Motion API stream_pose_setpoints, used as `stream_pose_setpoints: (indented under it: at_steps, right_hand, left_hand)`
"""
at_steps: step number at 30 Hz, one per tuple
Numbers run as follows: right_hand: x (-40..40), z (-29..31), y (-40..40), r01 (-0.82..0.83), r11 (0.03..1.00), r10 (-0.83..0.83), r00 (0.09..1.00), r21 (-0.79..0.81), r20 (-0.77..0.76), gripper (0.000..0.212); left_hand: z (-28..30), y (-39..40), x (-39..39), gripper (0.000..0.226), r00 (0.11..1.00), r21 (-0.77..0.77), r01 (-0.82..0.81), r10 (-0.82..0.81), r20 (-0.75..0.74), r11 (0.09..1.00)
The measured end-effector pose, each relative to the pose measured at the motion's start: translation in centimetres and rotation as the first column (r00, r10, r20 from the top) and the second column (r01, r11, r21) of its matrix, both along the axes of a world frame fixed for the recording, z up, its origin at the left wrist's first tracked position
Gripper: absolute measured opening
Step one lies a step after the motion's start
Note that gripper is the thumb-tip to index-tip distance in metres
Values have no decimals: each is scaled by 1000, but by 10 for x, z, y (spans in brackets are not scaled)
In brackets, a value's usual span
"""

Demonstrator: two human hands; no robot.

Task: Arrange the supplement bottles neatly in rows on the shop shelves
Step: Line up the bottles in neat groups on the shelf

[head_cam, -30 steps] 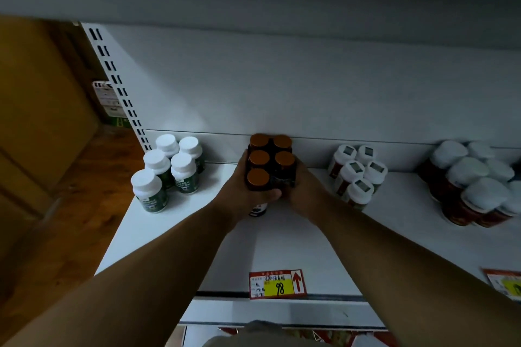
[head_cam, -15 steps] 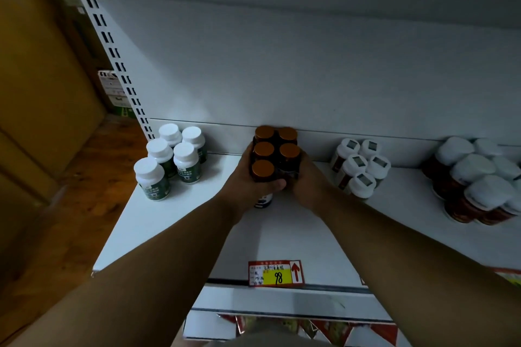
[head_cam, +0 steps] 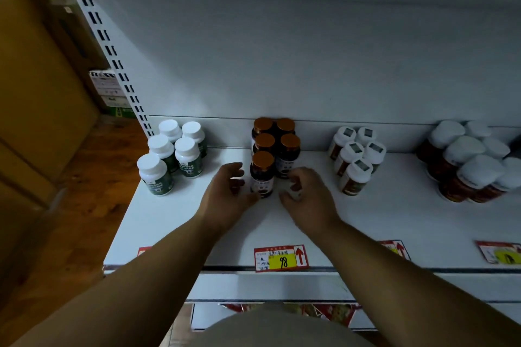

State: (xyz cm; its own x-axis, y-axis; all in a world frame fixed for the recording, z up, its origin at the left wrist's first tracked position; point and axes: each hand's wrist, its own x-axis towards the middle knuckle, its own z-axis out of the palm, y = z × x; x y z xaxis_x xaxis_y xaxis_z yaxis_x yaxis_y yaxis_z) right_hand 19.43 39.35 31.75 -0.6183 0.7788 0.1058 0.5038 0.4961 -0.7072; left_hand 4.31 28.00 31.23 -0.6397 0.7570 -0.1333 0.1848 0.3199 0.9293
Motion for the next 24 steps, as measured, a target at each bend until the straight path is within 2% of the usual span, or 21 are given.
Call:
stream_pose_setpoints:
  at_steps: [3,5,12,15,18,24]
  right_hand:
    - [-12,3,-10,-58,998,58,998,-28,-6,39]
    - [-18,3,-13,-49,999,49,998,-18,-28,33]
    - [-26,6,-18,64,998,-64,997,0,-43,25]
    - [-24,9,-21,65,998,-65,998,-6,-16,27]
    - [-16,15,-26,94,996,-94,995,12,42,16]
    - [-2,18,-64,-92,996,93,995,-20,38,18]
  left_hand:
    - [2,4,-2,36,985,-72,32,-44,-165,997]
    - [4,8,-2,26,977,-84,30,-47,-208,996]
    - [3,13,-5,27,978,-81,66,-81,-192,995]
    - [7,6,-1,30,987,-73,35,-45,-155,997]
    - [13,-8,5,36,984,-74,2,-15,-175,997]
    - [20,-53,28,30,947,-18,-193,181,-264,981]
